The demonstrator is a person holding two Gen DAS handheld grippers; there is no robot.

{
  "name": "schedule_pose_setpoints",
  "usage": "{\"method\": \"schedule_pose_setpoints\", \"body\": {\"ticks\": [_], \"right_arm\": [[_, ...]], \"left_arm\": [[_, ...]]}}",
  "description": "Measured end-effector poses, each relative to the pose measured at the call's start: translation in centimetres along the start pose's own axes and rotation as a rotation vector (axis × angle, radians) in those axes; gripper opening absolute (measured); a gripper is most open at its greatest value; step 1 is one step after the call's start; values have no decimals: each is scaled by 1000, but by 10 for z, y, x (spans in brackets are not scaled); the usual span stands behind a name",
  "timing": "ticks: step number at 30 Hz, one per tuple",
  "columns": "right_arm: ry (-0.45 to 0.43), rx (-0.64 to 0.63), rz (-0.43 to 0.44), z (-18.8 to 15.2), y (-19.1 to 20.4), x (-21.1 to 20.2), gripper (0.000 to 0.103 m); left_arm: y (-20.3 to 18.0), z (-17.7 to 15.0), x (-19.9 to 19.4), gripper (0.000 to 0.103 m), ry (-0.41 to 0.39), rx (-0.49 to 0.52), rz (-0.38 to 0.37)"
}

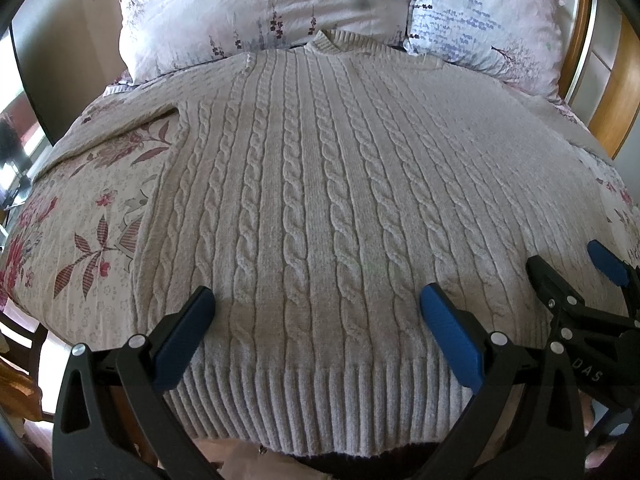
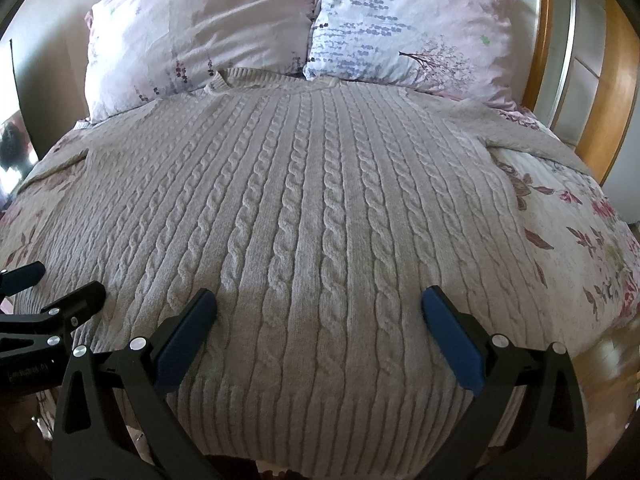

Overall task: Fold small clothes
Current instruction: 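Grasp a sweater sleeve cuff with the right gripper and fold it across the body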

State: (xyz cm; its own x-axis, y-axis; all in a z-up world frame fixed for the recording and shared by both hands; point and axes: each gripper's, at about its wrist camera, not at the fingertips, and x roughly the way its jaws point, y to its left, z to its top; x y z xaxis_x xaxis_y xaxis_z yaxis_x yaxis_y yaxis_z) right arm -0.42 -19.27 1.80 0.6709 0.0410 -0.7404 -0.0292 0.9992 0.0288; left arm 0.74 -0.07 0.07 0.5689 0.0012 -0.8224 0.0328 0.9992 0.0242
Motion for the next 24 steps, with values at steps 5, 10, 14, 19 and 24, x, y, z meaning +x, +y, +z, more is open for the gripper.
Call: {"method": "schedule_pose_setpoints", "body": {"ticks": [5,10,14,19,24], "right_arm": [[-63,-76,75,-2,-6,1,102],[-84,14,112,34,-50,0,102],[-98,239,115,79,-124,2,102],[-60,528,61,116,-230,36,88],[47,796,20,122,-313,86,65]], "left_arm": [[0,1,-1,101,-3,21,-5],[4,19,4,101,3,44,-25],[16,44,8,101,-34,16,-61],[28,79,8,101,-106,-27,-95],[26,111,9,101,-186,10,-114]]}}
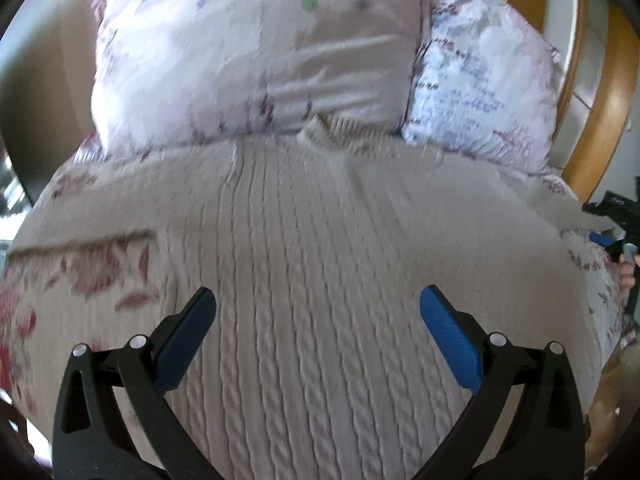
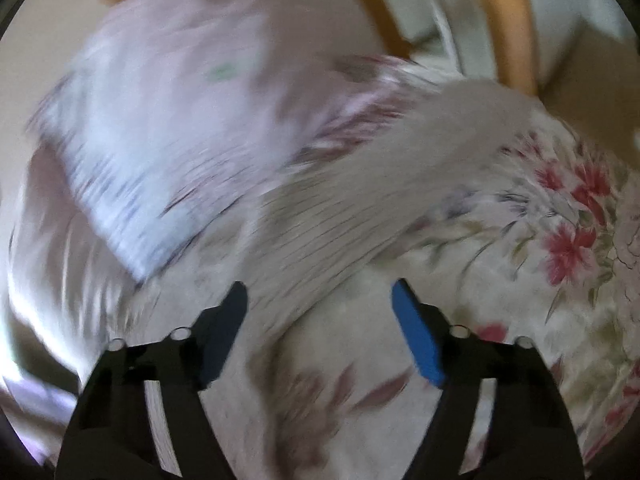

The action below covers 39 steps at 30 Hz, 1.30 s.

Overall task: Fold small clothes
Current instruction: 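Grasp a sweater sleeve cuff with the right gripper and fold it across the body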

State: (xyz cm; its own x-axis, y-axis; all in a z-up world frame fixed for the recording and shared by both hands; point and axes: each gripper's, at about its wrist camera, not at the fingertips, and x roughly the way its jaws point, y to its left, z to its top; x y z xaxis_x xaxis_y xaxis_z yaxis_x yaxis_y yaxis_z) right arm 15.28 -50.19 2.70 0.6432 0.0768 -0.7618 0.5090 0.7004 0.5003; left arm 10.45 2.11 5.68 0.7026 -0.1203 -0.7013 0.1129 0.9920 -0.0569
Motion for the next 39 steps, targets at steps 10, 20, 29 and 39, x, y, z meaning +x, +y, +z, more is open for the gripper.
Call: {"method": "schedule_pose_setpoints", "body": {"ticks": [10,20,29,39], "right_arm": [[-19,196,-18,29,-40,26,44],[-114,106,-83,40,-34,29,10],[-244,-291,109,6,82,-13,9],[113,-588,191,-116,172,61,12]], "left_arm": [[2,32,38,101,36,-24,-47],[13,32,66,101,42,-95,-82],[21,32,66,101,10,-111,-111],[22,30,62,101,9,-137,-153]]}}
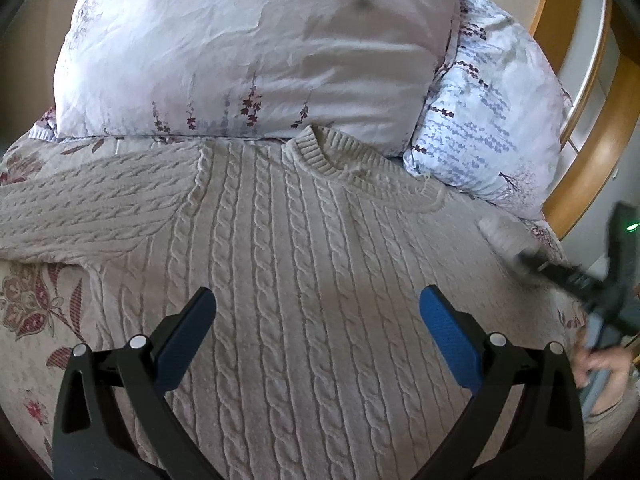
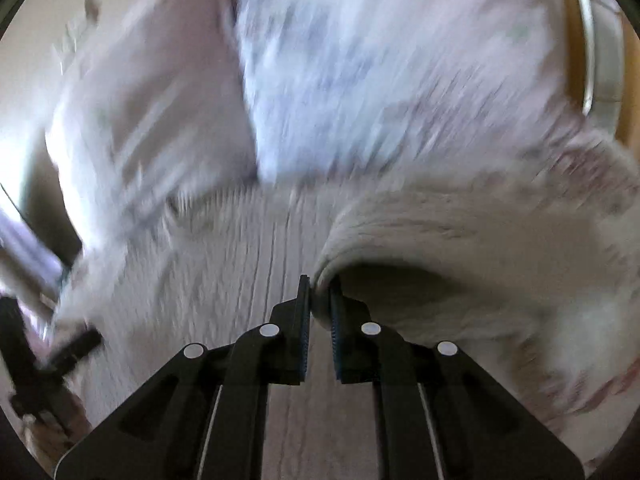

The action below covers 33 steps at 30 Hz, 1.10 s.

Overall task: Fold small clothes
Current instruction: 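Grasp a sweater sleeve cuff with the right gripper and fold it across the body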

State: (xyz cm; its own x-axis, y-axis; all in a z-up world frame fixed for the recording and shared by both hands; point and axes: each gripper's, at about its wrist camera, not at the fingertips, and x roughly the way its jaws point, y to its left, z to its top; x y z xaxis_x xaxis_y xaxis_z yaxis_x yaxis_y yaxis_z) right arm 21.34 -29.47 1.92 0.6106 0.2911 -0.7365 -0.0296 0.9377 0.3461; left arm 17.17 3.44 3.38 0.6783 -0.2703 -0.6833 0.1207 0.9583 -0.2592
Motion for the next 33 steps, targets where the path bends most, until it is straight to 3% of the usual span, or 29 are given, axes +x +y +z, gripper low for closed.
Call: {"method": "schedule_pose_setpoints", "body": {"ticks": [2,4,5,6,11,14,16,18,20,22,23,24,26,30,33], "right_arm": [[19,58,32,-7,-6,4,16],[2,165,108,-6,-22,-7,39],[-11,201,118,-4,-29,-13,59],[-37,247,128,-5,-38,-21,63],[-90,506,139,-4,-101,-41,62],[-87,664,175,-10,-134,-41,45],[-94,721,175,-11,-143,-41,40],[-109,755,150,-12,-147,-42,37],[-129,772,40,-10,-150,-48,37],[-148,765,-33,-7,-155,-49,32],[-148,726,-82,-1,-154,-49,15],[-151,700,-101,2,-151,-49,10],[-196,587,-108,15,-128,-59,9],[-254,376,30,42,-58,-70,9],[-217,192,180,54,23,-56,8]], "left_arm": [[0,-1,-3,101,-6,4,-6],[0,-1,-6,101,-14,8,-16],[0,0,-7,101,-17,11,-18],[0,0,-7,101,-18,11,-18],[0,0,-6,101,-16,-3,-37],[1,-1,-5,101,-14,-3,-43],[1,-1,-6,101,-16,-5,-41],[3,-1,-6,101,-18,-11,-40],[7,0,-8,101,-21,-17,-35],[12,3,-10,101,-15,-16,-26],[14,4,-10,101,-10,-12,-33],[17,5,-12,101,-9,-11,-40],[20,7,-15,101,-21,-10,-48],[29,10,-22,101,-58,-43,-71],[38,11,-25,101,-72,-114,-144]]}}
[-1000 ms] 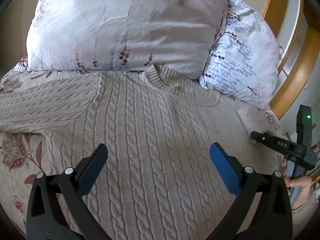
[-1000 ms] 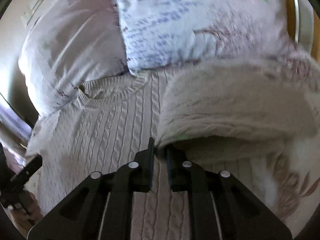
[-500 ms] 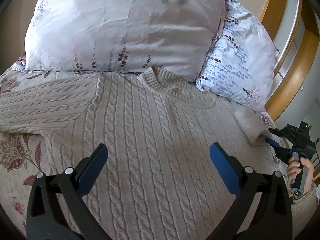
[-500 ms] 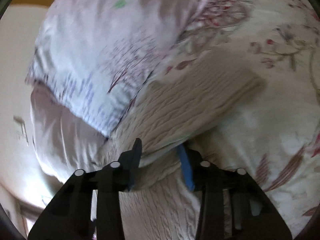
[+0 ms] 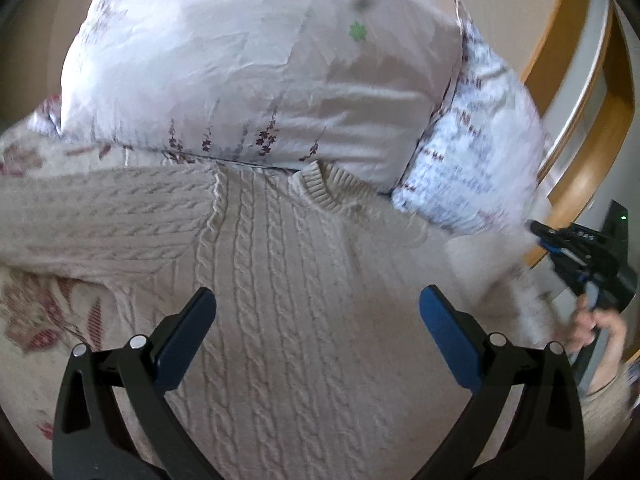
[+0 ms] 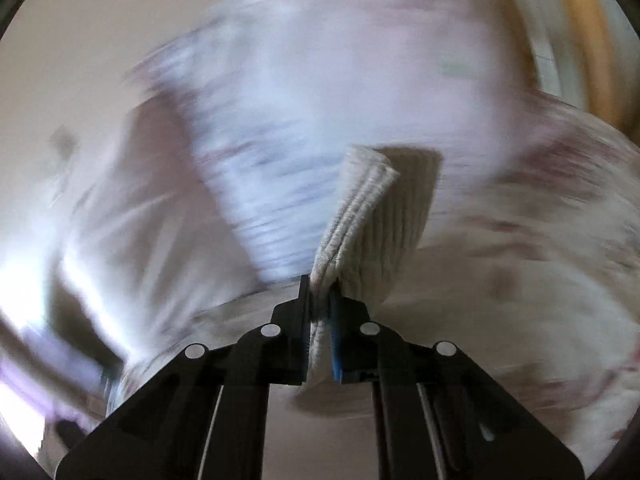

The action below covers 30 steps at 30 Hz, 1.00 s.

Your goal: Fold small clothes

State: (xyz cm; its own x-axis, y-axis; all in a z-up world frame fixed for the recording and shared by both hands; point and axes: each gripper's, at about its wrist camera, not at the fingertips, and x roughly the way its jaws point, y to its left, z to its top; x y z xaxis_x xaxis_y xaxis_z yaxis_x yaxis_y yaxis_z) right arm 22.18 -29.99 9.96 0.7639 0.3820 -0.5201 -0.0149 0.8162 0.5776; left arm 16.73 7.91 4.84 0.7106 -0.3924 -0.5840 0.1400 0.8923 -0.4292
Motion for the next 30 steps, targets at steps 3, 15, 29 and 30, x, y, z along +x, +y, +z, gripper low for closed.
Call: {"method": "schedule_pose_setpoints", "body": {"ticks": [3,15,29,30], "right_arm": [[174,-132,139,-29,59,50,10],[140,84,106,-33,-11,16,66],[136,450,-71,-58,-140,-14,47],[115,447,-83,-57,-142,-17,46]], "left_arm": [[4,0,-3,101,-12,-53,-54],[-4,6,44,72,158,-190,-177],[3,7,86,17,221,-270,-24],[5,7,87,9,225,-268,-18]]}}
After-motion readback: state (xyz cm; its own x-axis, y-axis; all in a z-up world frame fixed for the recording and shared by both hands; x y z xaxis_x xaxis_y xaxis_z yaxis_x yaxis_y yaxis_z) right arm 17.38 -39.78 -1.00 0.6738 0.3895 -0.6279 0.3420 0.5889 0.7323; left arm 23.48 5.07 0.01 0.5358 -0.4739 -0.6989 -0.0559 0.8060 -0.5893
